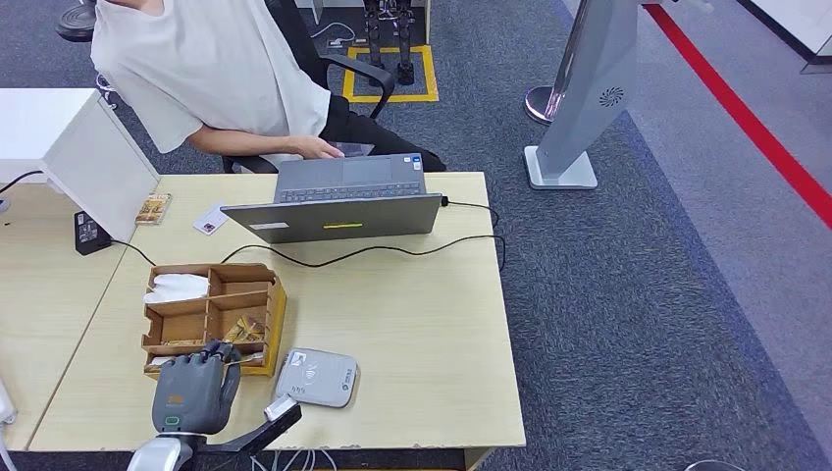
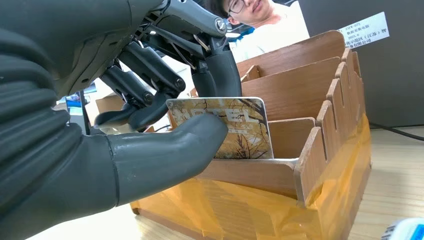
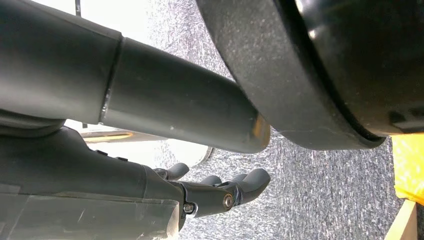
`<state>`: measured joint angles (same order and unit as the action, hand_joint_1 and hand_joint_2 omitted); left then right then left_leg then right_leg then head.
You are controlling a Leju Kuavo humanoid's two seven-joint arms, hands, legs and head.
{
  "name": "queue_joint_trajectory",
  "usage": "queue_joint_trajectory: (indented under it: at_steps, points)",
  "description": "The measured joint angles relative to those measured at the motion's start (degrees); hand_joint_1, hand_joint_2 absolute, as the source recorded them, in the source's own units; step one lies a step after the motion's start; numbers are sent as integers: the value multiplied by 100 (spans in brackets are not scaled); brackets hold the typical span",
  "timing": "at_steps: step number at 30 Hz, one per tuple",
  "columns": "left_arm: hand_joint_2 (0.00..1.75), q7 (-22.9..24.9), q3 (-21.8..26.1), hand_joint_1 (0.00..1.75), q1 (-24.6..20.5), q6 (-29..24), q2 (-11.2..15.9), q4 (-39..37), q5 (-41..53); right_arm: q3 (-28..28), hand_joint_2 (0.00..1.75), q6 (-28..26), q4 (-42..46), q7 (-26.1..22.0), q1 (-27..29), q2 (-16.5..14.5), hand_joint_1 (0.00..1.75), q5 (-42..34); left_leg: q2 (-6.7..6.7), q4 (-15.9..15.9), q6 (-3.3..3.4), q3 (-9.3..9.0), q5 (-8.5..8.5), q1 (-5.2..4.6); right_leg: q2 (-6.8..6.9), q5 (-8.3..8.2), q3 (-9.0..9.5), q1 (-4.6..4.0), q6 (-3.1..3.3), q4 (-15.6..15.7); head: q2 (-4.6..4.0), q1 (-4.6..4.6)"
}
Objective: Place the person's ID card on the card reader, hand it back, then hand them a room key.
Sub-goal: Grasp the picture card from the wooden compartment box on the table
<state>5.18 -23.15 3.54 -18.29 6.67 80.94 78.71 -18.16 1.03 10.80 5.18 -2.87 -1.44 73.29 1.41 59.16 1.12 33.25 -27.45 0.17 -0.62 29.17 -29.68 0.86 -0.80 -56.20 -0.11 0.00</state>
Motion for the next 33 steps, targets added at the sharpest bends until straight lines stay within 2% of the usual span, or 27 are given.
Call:
queue_joint_trajectory:
  at_steps: [6,11,13,17,23,28,30,33]
  points:
    - [175,0,-1,175,96,-39,39,269,-13,2,0,-9,0,11,3,0,0,-26,0,0,0,0,0,0,0,0,0,0,0,0,0,-1]
    - [175,-13,-53,175,285,552,257,1104,-14,13,0,-18,-2,33,20,0,0,-112,0,0,0,0,0,1,0,1,-1,-1,0,0,0,-1]
    - [175,-49,-134,175,359,874,469,1504,-81,28,0,-19,-3,49,28,0,0,-153,1,-1,0,0,0,2,0,1,-1,-2,0,0,0,-1]
    - [175,-92,-293,175,559,1224,1116,2480,-220,74,0,-26,-7,78,47,0,0,-221,1,-1,-1,0,0,5,0,2,-2,-3,1,-1,0,-3]
    - [175,-138,-378,175,661,1277,1611,3134,-276,118,0,-26,-7,87,55,-2,0,-237,-2,-2,-1,1,0,5,3,3,0,-3,0,-1,0,-6]
    - [175,-372,-437,175,660,982,2333,3800,-599,158,0,-23,-9,69,76,-2,0,-308,-4,-1,-1,0,1,5,7,2,-4,-2,0,-1,0,-6]
    - [175,-244,-436,175,403,1084,2354,3978,-722,167,0,-19,-9,45,72,-2,0,-265,-17,0,3,1,4,4,23,2,-2,0,0,0,0,-6]
    - [175,62,-437,175,-214,1386,2058,3976,-709,168,0,-18,-8,12,58,-2,0,-179,-29,0,9,3,9,1,38,-2,5,2,-1,0,0,-5]
